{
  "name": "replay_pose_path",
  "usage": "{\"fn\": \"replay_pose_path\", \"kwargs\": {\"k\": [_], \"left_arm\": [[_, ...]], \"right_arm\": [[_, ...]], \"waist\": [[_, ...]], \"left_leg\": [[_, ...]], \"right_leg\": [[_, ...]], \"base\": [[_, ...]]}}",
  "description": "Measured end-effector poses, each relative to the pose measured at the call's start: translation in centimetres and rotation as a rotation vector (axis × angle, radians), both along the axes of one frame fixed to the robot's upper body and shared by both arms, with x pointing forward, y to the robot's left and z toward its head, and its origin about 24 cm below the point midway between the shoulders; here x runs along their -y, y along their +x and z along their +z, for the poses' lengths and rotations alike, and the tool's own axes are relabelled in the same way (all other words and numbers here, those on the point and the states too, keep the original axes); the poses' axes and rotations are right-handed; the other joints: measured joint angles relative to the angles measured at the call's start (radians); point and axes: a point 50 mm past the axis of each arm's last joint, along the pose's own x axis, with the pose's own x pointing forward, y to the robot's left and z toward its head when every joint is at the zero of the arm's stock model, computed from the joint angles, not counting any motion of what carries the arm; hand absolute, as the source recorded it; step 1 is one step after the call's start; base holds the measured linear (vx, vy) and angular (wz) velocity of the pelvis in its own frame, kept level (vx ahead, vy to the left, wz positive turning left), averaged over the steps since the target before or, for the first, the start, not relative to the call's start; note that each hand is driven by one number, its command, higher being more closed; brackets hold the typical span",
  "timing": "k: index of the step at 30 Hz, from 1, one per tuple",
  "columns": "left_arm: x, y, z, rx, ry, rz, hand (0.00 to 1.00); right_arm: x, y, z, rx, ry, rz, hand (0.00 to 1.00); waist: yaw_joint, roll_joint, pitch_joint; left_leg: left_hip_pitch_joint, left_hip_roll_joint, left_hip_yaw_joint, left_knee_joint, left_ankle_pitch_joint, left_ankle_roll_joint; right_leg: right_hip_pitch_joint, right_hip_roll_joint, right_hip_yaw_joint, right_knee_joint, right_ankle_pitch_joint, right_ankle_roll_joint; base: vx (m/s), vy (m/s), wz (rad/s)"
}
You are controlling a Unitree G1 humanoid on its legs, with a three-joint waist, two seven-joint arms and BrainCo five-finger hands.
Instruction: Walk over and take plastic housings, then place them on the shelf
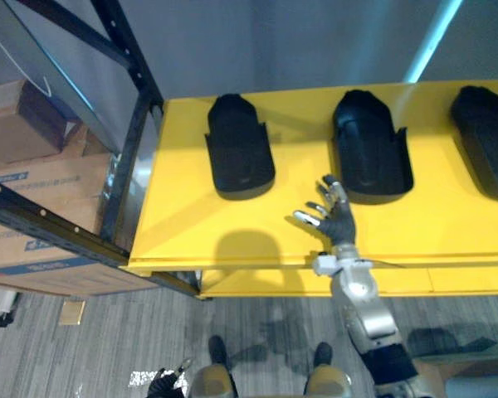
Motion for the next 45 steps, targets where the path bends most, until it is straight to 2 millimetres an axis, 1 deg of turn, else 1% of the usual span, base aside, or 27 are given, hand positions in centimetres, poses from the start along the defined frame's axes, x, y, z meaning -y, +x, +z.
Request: {"fn": "replay_pose_path", "kwargs": {"k": [5, 13, 20, 28, 34, 36, 40, 45], "left_arm": [[0.3, -0.1, -0.1, -0.002, -0.018, -0.032, 0.00], [0.3, 0.0, 0.0, 0.001, -0.014, -0.067, 0.00], [0.3, 0.0, 0.0, 0.003, -0.016, -0.070, 0.00], [0.4, 0.0, -0.1, 0.009, -0.031, -0.078, 0.00], [0.6, -0.2, -0.1, 0.002, -0.038, -0.075, 0.00], [0.8, -0.4, -0.2, -0.001, -0.041, -0.075, 0.00], [0.8, -0.4, -0.2, -0.005, -0.043, -0.075, 0.00], [0.8, -0.5, -0.2, -0.008, -0.043, -0.075, 0.00]], "right_arm": [[0.2, 0.1, -0.3, -0.007, -0.008, -0.035, 0.00], [0.5, -0.1, -0.6, -0.018, 0.003, -0.079, 0.00], [0.9, -0.1, -0.4, -0.007, 0.013, -0.115, 0.00], [1.0, -0.1, -0.4, -0.003, 0.017, -0.119, 0.00], [1.0, -0.3, -0.8, -0.023, 0.009, -0.088, 0.00], [0.7, -0.3, -0.9, -0.024, 0.013, -0.037, 0.00], [0.0, -0.3, -0.9, -0.023, -0.007, 0.052, 0.00], [-2.4, -0.3, -1.3, -0.040, -0.020, 0.185, 0.00]], "waist": [[0.000, 0.010, -0.013], [-0.001, 0.010, -0.013], [-0.001, 0.011, -0.013], [-0.002, 0.014, -0.015], [-0.002, 0.028, -0.024], [-0.003, 0.033, -0.027], [-0.002, 0.033, -0.027], [0.001, 0.033, -0.029]], "left_leg": [[0.008, -0.004, 0.002, 0.000, 0.000, 0.000], [0.017, -0.004, 0.003, -0.001, -0.004, 0.000], [0.016, -0.005, 0.006, 0.000, -0.008, -0.001], [0.021, -0.005, 0.009, 0.003, -0.009, -0.001], [0.032, -0.005, 0.011, 0.002, -0.013, -0.002], [0.033, -0.005, 0.010, 0.000, -0.013, -0.001], [0.034, -0.005, 0.008, 0.000, -0.013, -0.001], [0.035, -0.006, 0.003, 0.003, -0.012, -0.001]], "right_leg": [[0.012, -0.002, -0.001, -0.011, 0.004, 0.003], [0.023, -0.002, -0.002, -0.014, 0.004, 0.003], [0.023, -0.002, 0.000, -0.017, 0.004, 0.003], [0.025, -0.002, 0.002, -0.017, 0.005, 0.003], [0.035, -0.002, 0.004, -0.018, 0.005, 0.004], [0.037, -0.002, 0.003, -0.018, 0.005, 0.004], [0.040, -0.002, 0.000, -0.020, 0.005, 0.004], [0.045, -0.004, -0.007, -0.020, 0.006, 0.006]], "base": [[0.00, 0.000, 0.00], [0.00, 0.000, 0.00], [0.00, 0.000, 0.00], [0.00, 0.000, 0.00], [-0.01, 0.003, -0.02], [0.00, 0.000, 0.00], [0.00, 0.000, 0.00], [0.00, 0.000, 0.00]]}}
